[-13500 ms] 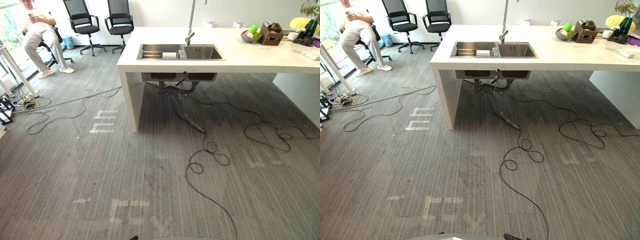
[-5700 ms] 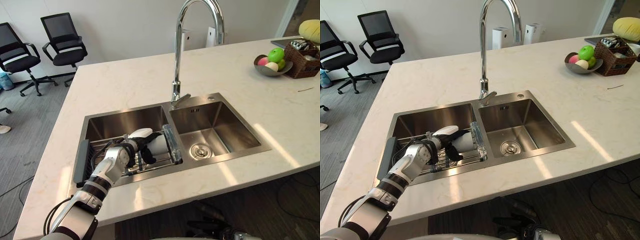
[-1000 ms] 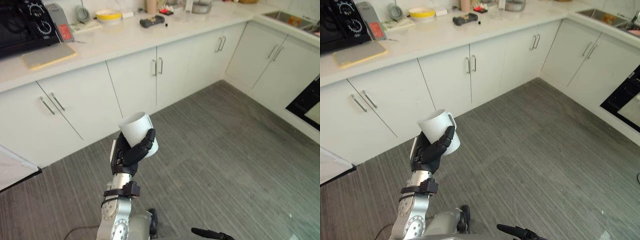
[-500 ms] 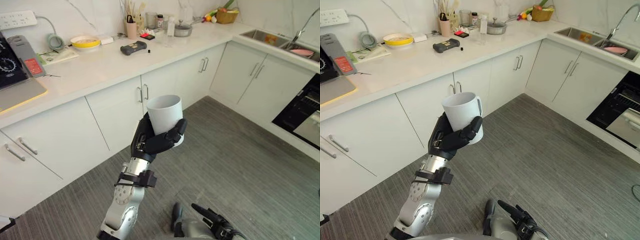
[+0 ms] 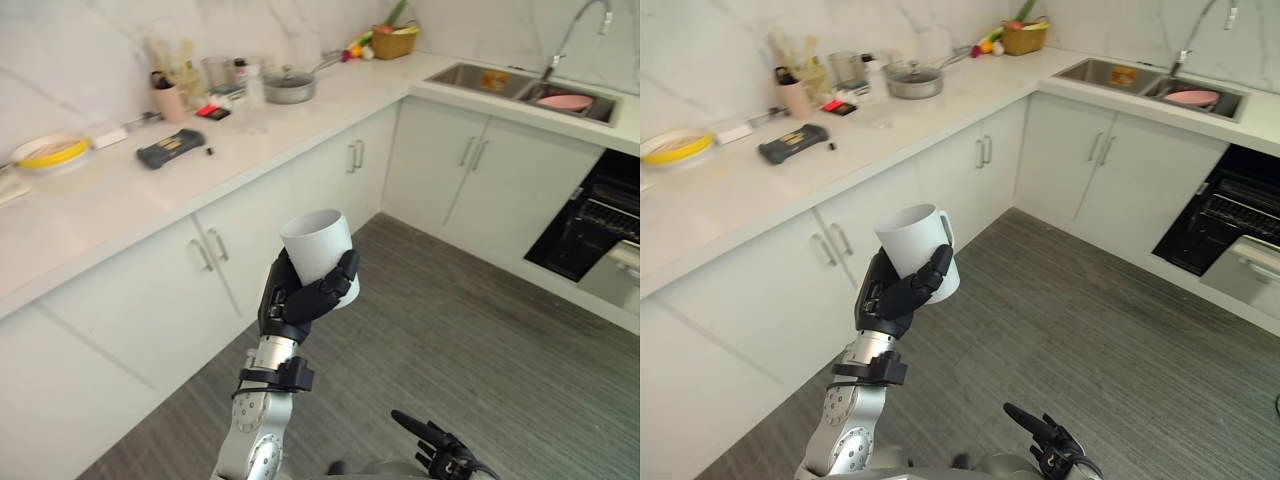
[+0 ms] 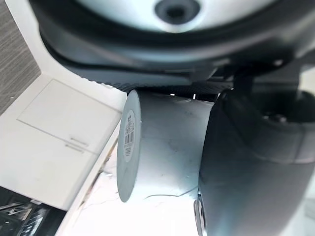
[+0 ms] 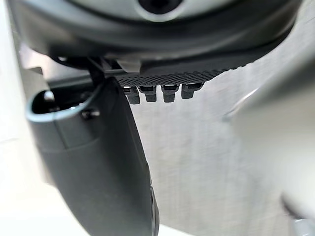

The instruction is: Walk over to the sink, pick up the cup, carry it to the dishwasher, place the cup inside the dishwasher, then close the dishwasher door

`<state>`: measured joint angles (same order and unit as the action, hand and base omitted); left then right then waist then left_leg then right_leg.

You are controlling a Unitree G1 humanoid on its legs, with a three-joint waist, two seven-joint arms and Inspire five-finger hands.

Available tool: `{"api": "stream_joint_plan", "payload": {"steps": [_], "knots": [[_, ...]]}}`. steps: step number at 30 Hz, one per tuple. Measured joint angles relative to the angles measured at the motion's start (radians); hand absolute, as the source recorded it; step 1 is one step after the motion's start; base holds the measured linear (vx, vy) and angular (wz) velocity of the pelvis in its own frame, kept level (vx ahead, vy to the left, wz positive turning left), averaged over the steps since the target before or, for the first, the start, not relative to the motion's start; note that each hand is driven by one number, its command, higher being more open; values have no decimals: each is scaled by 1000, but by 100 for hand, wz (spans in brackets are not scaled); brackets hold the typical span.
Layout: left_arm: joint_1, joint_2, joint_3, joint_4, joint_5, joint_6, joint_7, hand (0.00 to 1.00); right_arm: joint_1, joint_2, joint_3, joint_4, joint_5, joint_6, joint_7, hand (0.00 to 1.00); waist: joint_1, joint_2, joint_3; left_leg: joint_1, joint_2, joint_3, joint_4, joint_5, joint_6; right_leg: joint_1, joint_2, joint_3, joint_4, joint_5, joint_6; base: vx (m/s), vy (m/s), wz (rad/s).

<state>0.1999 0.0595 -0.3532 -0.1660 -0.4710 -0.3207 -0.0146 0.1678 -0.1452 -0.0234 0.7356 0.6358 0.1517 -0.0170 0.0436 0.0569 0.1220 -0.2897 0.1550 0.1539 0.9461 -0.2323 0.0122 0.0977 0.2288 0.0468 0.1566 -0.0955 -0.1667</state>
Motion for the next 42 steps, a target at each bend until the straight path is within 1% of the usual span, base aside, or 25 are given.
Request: {"api": "stream_joint_plan", "payload": {"steps": [2, 5, 6, 7, 9, 11, 12, 13, 14, 15, 16, 17, 18, 21, 22, 23, 27, 30, 32, 33, 34, 35, 36, 38, 42], "knots": [[0, -3, 19, -1, 1, -6, -4, 0, -64, -1, 18, -7, 0, -42, -3, 100, 9, -3, 2, -9, -85, 0, -473, 47, -24, 59, -24, 123, -28, -20, 31, 587, 76, -132], [-2, -3, 18, -23, 2, -6, -2, 0, -117, -5, 33, -65, -14, -64, -53, 100, 14, 0, 0, -19, -127, -57, -746, 229, -60, 123, -26, 233, -38, -73, 38, 544, 181, -117], [-2, -1, 16, -30, 2, -6, 1, 0, -115, -4, 43, -131, -99, -127, -105, 100, 17, -3, -6, -15, -143, -93, -740, 318, -32, 146, -30, 280, -24, -100, 54, 763, 318, -94], [-3, 6, 20, -33, 1, -6, -1, 0, -85, 15, 44, -210, -272, -299, -182, 100, 10, -9, -26, -11, -158, -105, -735, 350, 15, 128, -42, 310, 28, -134, 96, 796, 313, -68], [-5, 11, 49, -36, 1, -8, -2, 0, -40, 21, -12, -353, -332, -467, -178, 100, -9, -40, -25, 1, -172, -60, -702, 296, 27, 59, -54, 328, 196, -174, 168, 726, 211, -50], [11, 45, 75, -35, -2, -8, 7, 0, 3, 45, -82, -440, -444, -546, -215, 100, -16, -78, -24, 66, -169, -17, -661, 223, 19, 41, -54, 289, 354, -131, 252, 573, 87, -71], [14, 77, 79, -36, -2, -12, 8, 0, 52, 84, -132, -441, -440, -660, -218, 100, -17, -99, -29, 141, -161, 0, -663, 178, 17, 12, -49, 217, 484, -43, 388, 506, 29, -54], [15, 101, 80, -47, -1, -26, 10, 0, 100, 119, -167, -445, -419, -766, -199, 100, -30, -114, -35, 231, -150, 3, -715, 132, 7, -51, -64, 125, 660, 91, 434, 488, 1, -59], [15, 106, 89, -56, -2, -40, 15, 0, 116, 132, -168, -454, -407, -805, -192, 100, -34, -138, -36, 270, -157, 29, -735, 122, 6, -107, -101, 73, 786, 102, 413, 439, -61, -82], [14, 95, 103, -69, -5, -57, 26, 0, 128, 135, -166, -477, -385, -849, -162, 100, -42, -157, -33, 323, -159, 74, -751, 95, 6, -202, -182, -6, 966, 73, 324, 339, -91, -115], [5, 72, 109, -74, -6, -65, 49, 0, 138, 134, -155, -506, -370, -886, -117, 100, -68, -139, -25, 383, -138, 111, -762, 62, -6, -309, -281, -104, 1111, -2, 181, 312, -83, -116], [-11, 58, 104, -73, 2, -65, 73, 0, 150, 134, -137, -527, -346, -905, -89, 100, -99, -115, -13, 427, -104, 128, -766, 45, -21, -372, -327, -165, 1132, -42, 133, 318, -55, -85], [-35, 54, 93, -73, 4, -66, 102, 0, 168, 142, -114, -548, -343, -924, -86, 100, -122, -106, -7, 459, -75, 142, -770, 37, -29, -424, -355, -196, 1099, -69, 147, 393, -89, -58], [-97, 42, 58, -72, 17, -76, 184, 0, 293, 193, 1, -741, -356, -970, -92, 100, -158, -106, -7, 551, -9, 206, -787, -2, -80, -513, -381, -262, 683, -83, 171, 535, -231, -57], [-96, 37, 47, -76, 26, -86, 200, 0, 349, 208, 43, -818, -383, -1004, -102, 100, -166, -128, -22, 594, -7, 236, -781, -41, -126, -463, -390, -323, 380, -6, 184, 596, -279, -69], [-85, 16, 38, -57, 26, -91, 214, 0, 373, 193, 79, -854, -394, -1028, -117, 100, -168, -79, -15, 631, 42, 256, -771, -83, -147, -427, -333, -350, 323, 55, 110, 564, -230, -72], [-56, 5, -37, -44, 39, -92, 233, 0, 430, 192, 117, -958, -363, -1038, -118, 100, -169, -55, 3, 626, -40, 302, -820, -48, -105, -408, -279, -327, 339, 26, 71, 310, -70, -59], [13, 6, -36, -46, 41, -109, 245, 0, 446, 148, 252, -1121, -365, -1022, -116, 100, -169, -61, 1, 672, -32, 307, -692, -40, -109, -370, -280, -310, 419, -113, 77, 184, -117, -40], [33, 2, -36, -53, 42, -109, 247, 0, 439, 123, 272, -1168, -365, -985, -102, 100, -153, -65, -4, 593, 20, 296, -475, -19, -75, -335, -267, -324, 381, -138, 83, 133, -140, -26], [46, -16, -35, -58, 45, -110, 246, 0, 414, 89, 266, -1178, -363, -957, -97, 100, -133, -2, -3, 487, 128, 259, -265, 47, -13, -273, -251, -373, 360, -170, 108, 337, -48, -12], [58, -29, -30, -82, 57, -111, 244, 0, 404, 72, 267, -1195, -362, -939, -97, 100, -135, -16, -4, 387, 177, 230, -62, 130, -7, -256, -281, -377, 437, -216, 135, 470, -37, 5], [89, -54, -25, -95, 68, -122, 233, 0, 369, 48, 262, -1181, -363, -920, -96, 100, -123, -15, 5, 271, 240, 186, 152, 166, -25, -182, -280, -385, 393, -266, 126, 385, -15, 14], [106, -59, -21, -90, 68, -119, 229, 0, 352, 43, 264, -1156, -365, -906, -105, 100, -114, -10, 0, 241, 253, 184, 183, 154, -21, -161, -271, -385, 384, -269, 123, 325, -33, -1], [136, -54, -13, -72, 69, -122, 213, 0, 320, 44, 270, -1077, -389, -875, -139, 100, -86, -16, -13, 157, 241, 209, 164, 84, -13, -95, -264, -379, 294, -258, 114, 328, -16, -12], [158, -50, 13, -55, 68, -121, 192, 0, 200, 32, 276, -921, -461, -830, -208, 100, -45, -21, -27, 108, 100, 255, -321, 15, -25, 0, -295, -340, 124, -175, 122, 401, 38, -23]]}}
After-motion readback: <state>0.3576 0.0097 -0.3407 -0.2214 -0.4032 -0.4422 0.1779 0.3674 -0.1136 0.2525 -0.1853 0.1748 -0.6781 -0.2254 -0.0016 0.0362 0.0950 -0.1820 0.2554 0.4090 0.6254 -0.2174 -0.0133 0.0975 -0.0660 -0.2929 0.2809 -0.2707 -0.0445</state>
